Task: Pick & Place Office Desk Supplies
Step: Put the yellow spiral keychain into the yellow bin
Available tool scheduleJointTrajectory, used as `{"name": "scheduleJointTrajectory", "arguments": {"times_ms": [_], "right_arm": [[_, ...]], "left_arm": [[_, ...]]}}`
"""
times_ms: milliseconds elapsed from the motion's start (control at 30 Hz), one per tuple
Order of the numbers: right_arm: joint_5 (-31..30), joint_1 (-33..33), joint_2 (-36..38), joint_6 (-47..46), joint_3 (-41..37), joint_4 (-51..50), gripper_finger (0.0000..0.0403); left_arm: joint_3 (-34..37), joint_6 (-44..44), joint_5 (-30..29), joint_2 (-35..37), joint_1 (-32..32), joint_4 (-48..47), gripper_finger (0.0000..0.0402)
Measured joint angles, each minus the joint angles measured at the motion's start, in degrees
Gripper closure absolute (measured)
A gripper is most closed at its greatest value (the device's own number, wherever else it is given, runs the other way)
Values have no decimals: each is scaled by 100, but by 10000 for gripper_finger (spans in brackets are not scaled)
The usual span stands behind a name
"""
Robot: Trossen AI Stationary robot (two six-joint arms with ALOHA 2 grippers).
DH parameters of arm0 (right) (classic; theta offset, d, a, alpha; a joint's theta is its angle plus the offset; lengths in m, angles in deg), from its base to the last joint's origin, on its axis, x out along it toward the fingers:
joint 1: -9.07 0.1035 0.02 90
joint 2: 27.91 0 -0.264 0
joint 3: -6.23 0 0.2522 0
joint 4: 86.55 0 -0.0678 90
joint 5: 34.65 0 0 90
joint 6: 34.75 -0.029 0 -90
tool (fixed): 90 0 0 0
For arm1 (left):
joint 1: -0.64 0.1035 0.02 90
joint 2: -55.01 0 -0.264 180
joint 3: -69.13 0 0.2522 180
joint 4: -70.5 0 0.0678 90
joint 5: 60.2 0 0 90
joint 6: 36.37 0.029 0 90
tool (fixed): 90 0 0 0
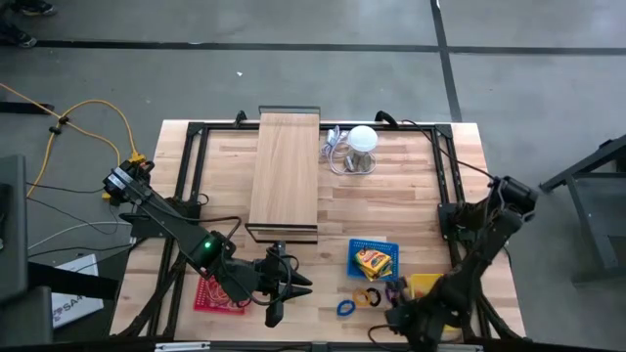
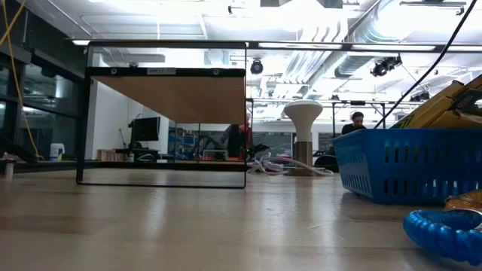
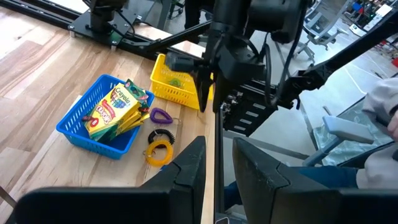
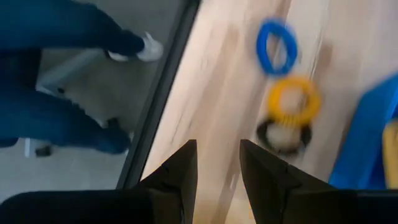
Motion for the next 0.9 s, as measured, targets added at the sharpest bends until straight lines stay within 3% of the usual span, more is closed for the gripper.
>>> {"name": "scheduleJointTrajectory", "arguments": {"times_ms": [233, 500, 900], "right_arm": [[41, -539, 0, 983, 0, 492, 295], [42, -948, 0, 1218, 0, 492, 295], [99, -978, -365, 1789, 9, 829, 295]], "left_arm": [[0, 0, 0, 0, 0, 0, 325], [-1, 0, 0, 1, 0, 2, 325], [-1, 0, 0, 0, 0, 0, 325]]}}
